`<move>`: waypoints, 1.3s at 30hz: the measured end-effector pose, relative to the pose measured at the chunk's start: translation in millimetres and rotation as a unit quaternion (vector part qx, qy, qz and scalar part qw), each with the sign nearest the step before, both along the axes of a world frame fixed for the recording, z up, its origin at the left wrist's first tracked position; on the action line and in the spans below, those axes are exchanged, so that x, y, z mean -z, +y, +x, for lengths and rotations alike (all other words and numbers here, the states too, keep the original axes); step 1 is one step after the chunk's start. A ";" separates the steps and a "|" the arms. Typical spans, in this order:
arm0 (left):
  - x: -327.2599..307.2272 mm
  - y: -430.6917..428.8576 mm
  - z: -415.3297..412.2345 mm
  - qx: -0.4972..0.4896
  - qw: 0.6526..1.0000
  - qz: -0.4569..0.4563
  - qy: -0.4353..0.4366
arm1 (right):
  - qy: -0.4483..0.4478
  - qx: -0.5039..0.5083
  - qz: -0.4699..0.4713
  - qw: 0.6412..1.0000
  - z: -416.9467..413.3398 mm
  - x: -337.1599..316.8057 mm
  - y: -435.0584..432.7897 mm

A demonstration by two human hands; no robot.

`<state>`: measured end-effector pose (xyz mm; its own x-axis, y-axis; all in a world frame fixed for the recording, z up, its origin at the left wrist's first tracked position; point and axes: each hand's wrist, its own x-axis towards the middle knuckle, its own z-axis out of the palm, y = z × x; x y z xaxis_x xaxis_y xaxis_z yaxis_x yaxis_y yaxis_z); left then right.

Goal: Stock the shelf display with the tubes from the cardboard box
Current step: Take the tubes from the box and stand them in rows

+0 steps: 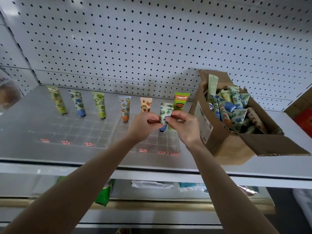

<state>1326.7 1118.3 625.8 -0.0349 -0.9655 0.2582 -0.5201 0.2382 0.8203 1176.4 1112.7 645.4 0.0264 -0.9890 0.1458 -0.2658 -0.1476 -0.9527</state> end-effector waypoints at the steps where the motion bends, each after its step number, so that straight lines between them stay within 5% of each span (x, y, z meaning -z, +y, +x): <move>1: 0.9 0.5 -0.5 -0.003 1.000 -0.001 -0.002 | 0.004 0.001 0.001 1.000 -0.1 1.6 -0.6; 12: 3.2 0.5 -3.3 -0.006 0.997 0.011 -0.081 | -0.008 0.015 0.026 1.000 -0.4 13.7 -6.0; 39: 7.2 -1.0 -1.5 -0.004 0.996 -0.003 -0.084 | 0.004 0.011 0.028 1.000 -0.8 11.2 -0.5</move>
<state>1325.2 1117.3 618.5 -0.0710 -0.9642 0.2557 -0.6521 0.2388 0.7195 1175.6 1112.2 634.2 0.0053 -0.9960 0.0892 -0.2757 -0.0872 -0.9573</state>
